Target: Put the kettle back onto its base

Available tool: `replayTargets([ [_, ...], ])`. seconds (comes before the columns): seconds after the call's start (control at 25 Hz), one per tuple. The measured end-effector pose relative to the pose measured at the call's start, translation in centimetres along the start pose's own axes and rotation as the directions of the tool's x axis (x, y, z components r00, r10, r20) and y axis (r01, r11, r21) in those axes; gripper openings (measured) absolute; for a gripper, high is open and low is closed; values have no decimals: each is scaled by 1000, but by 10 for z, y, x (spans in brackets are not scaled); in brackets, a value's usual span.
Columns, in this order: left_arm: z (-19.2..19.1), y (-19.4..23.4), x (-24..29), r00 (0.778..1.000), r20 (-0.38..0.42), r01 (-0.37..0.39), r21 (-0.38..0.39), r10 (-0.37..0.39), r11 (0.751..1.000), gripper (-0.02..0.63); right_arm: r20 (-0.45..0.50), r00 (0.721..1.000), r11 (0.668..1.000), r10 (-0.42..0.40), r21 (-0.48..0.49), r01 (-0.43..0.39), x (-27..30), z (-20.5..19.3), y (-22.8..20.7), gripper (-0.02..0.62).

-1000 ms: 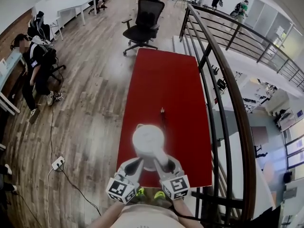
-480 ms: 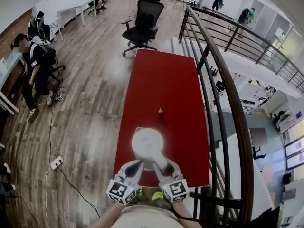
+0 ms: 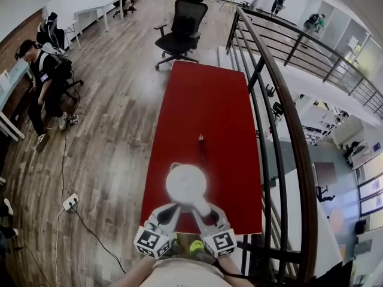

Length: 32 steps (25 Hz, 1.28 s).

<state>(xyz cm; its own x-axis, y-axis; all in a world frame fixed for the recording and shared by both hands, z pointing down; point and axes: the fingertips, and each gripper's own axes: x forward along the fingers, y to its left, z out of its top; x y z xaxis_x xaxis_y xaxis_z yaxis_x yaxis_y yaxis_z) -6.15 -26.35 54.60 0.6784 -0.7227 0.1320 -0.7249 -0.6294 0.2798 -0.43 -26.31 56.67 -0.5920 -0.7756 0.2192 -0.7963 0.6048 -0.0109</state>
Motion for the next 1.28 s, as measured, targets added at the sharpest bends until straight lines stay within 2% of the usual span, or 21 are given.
replayTargets([
  [0.16,-4,-1,-4,1000,-4,-10,-8,10,1000,-8,-18,1000,1000,1,6,-1,-7,-6,-1,121],
  [0.32,-7,-2,-9,1000,-4,-23,-15,23,1000,-8,-76,997,1000,3,4,-3,-16,-22,-2,120],
  [0.84,-14,-11,-9,1000,-15,-3,-11,3,1000,-8,-66,998,1000,-16,4,16,-16,-26,2,121],
  [1.04,-10,-14,-6,1000,-12,6,-6,-6,1000,-8,-88,996,999,-19,-30,17,-17,-23,3,125],
  [1.12,-11,-14,-6,1000,-15,8,-4,-8,1000,-8,-74,997,999,0,-44,-4,-19,-16,8,151],
  [1.2,-10,-15,-8,1000,-12,12,-1,-12,1000,-9,-60,998,998,15,-63,-19,-22,-10,11,205],
  [1.28,-7,-17,-9,1000,-2,16,10,-16,1000,-8,-48,999,996,18,-83,-22,-25,-2,11,218],
])
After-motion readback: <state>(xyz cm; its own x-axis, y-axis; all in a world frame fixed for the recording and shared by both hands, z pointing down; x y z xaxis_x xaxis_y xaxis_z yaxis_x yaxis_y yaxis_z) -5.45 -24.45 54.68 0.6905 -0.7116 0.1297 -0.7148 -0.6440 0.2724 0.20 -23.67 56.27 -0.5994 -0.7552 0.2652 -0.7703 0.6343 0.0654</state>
